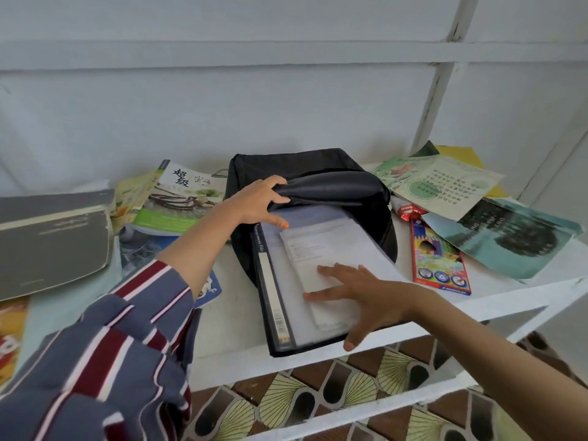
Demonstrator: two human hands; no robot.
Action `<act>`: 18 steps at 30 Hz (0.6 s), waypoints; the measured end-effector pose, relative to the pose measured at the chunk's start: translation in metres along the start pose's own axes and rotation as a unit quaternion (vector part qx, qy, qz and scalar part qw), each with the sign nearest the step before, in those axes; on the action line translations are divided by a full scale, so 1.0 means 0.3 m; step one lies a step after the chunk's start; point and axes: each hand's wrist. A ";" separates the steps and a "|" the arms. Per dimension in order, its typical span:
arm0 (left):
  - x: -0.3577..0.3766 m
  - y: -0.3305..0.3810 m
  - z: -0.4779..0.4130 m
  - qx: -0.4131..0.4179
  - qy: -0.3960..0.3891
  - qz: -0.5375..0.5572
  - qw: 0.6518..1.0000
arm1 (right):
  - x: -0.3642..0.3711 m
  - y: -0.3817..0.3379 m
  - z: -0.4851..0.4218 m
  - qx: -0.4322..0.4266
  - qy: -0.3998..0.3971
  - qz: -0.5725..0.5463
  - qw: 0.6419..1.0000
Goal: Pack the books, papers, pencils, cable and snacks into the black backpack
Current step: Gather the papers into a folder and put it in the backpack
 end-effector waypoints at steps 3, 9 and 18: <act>-0.003 0.002 0.001 -0.001 0.002 -0.005 1.000 | -0.004 0.017 -0.022 -0.012 0.039 0.004 0.999; -0.002 0.008 0.005 -0.003 0.002 -0.010 1.000 | -0.050 0.012 -0.091 -0.005 0.072 -0.023 0.997; -0.002 0.004 0.003 0.000 0.000 -0.017 1.000 | -0.087 0.000 -0.123 0.043 0.046 -0.002 0.998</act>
Point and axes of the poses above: each hand's wrist, its own z-axis away from the middle knuckle, its own x-axis out of the palm, y = z × x, and after that the axes turned 15 degrees about -z, right-handed
